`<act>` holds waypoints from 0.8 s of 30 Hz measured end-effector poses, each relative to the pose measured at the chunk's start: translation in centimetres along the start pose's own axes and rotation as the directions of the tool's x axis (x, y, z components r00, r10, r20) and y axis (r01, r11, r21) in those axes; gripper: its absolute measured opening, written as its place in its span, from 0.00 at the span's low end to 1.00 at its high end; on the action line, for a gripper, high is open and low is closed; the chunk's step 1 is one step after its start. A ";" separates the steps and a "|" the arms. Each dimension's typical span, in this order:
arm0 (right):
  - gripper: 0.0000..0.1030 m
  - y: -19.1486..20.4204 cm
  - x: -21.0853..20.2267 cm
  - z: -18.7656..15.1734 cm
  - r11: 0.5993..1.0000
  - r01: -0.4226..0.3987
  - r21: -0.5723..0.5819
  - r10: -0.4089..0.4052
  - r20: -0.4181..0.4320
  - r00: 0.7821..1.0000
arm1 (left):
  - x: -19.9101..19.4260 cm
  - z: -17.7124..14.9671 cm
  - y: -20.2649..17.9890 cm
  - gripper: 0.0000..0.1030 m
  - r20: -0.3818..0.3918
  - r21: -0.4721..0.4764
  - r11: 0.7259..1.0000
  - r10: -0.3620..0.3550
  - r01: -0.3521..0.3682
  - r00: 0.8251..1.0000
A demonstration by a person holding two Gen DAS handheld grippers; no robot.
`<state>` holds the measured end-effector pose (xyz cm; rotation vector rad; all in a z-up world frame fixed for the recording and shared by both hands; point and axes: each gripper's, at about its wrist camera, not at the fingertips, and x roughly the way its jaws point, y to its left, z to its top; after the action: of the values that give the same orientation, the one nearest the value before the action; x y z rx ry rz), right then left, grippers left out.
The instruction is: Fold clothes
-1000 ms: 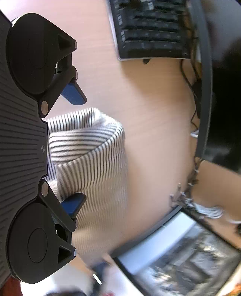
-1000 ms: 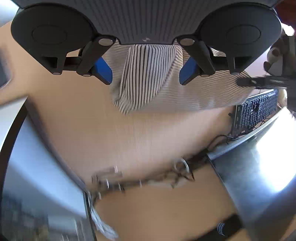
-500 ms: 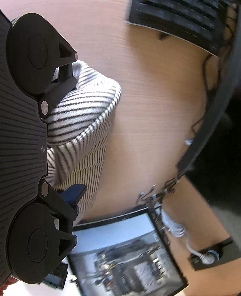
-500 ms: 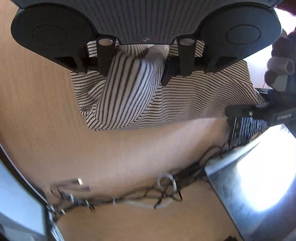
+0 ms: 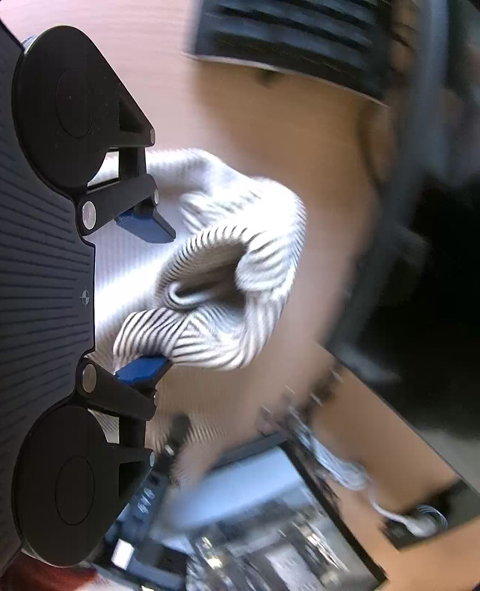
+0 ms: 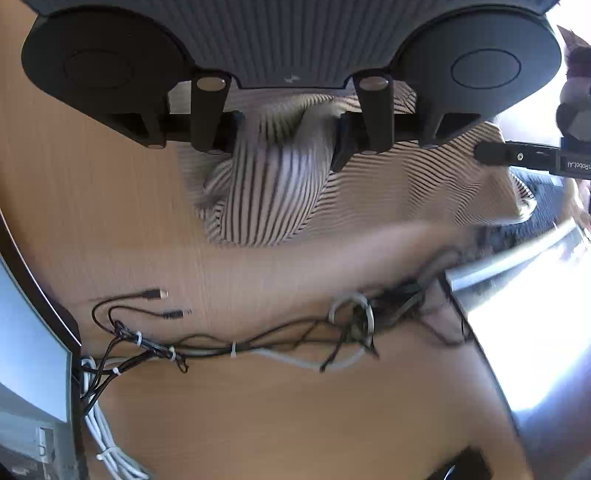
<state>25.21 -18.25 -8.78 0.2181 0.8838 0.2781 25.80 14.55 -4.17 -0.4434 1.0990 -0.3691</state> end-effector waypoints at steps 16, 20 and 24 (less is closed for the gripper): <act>0.73 -1.0 -1.9 -1.2 0.985 0.024 0.173 -0.038 0.075 0.996 | -3.4 3.2 -0.2 0.88 0.128 -0.080 0.996 -0.016 0.026 0.992; 0.32 -0.4 -0.4 -0.5 0.985 -0.010 0.173 -0.004 0.079 0.997 | -1.9 3.8 -0.6 0.65 0.127 -0.088 0.996 0.015 -0.004 0.992; 0.22 1.3 -1.6 0.6 0.998 -0.003 0.068 -0.003 0.098 0.995 | -2.8 3.6 -1.9 0.35 0.161 -0.019 0.999 0.042 -0.039 0.986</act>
<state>24.49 -17.59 -6.88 0.2930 0.7965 0.2353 27.81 14.85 0.30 -0.4558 0.9523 -0.2840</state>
